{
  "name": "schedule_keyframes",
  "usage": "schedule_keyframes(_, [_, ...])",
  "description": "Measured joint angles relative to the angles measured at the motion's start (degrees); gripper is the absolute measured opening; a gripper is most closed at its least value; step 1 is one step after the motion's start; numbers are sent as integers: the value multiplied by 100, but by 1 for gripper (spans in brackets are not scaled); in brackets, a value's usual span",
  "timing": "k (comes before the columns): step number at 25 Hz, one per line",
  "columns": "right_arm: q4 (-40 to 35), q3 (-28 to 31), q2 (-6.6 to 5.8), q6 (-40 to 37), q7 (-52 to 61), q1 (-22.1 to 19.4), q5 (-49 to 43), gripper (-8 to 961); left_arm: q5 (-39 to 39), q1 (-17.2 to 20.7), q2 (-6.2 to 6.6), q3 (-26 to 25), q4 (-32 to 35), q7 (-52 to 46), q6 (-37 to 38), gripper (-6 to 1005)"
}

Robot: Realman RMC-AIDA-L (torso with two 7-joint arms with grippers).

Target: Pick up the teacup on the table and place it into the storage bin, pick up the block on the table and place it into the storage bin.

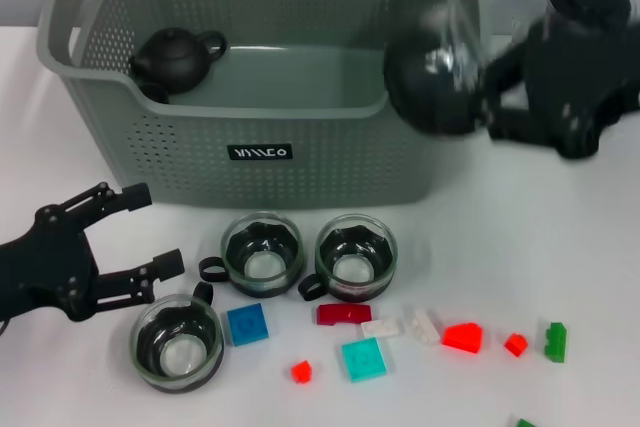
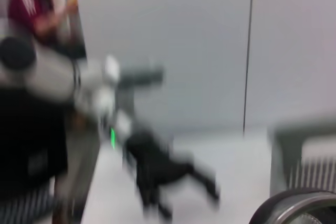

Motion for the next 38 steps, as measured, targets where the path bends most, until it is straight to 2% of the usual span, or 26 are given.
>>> schedule_keyframes(4, [201, 90, 56, 450, 136, 97, 994, 52, -41, -29, -2, 1, 0, -2, -6, 945])
schedule_keyframes(8, [-103, 6, 105, 1186, 820, 443, 1144, 51, -42, -54, -9, -1, 1, -29, 5, 945])
schedule_keyframes(12, [-292, -136, -35, 2016, 1780, 1055, 626, 51, -42, -58, -13, 1, 1, -51, 8, 945])
schedule_keyframes(16, [-97, -440, -205, 2847, 2707, 1787, -574, 51, -41, -57, -34, -6, 1, -56, -3, 945])
schedule_keyframes(19, [404, -710, -201, 3268, 2942, 2396, -1645, 51, -41, -80, -42, -7, -46, -56, -21, 945])
schedule_keyframes(23, [1526, -996, -46, 3878, 2966, 3128, -2909, 51, -41, -93, -38, -8, -128, -54, -85, 945])
schedule_keyframes(26, [2384, -1254, 77, 4465, 2962, 3511, -3580, 51, -41, -93, -37, -11, -131, -56, -103, 945])
schedule_keyframes(29, [3252, -1532, 164, 5101, 2975, 3827, -4025, 51, -41, -93, -43, -8, -134, -55, -106, 945])
schedule_keyframes(33, [4434, -1885, 183, 5951, 3024, 4161, -4208, 55, -41, -92, -51, -8, -182, -50, -106, 945])
schedule_keyframes(38, [5105, -2025, 215, 6595, 3041, 4208, -4240, 72, -41, -93, -55, -8, -278, -26, -110, 945])
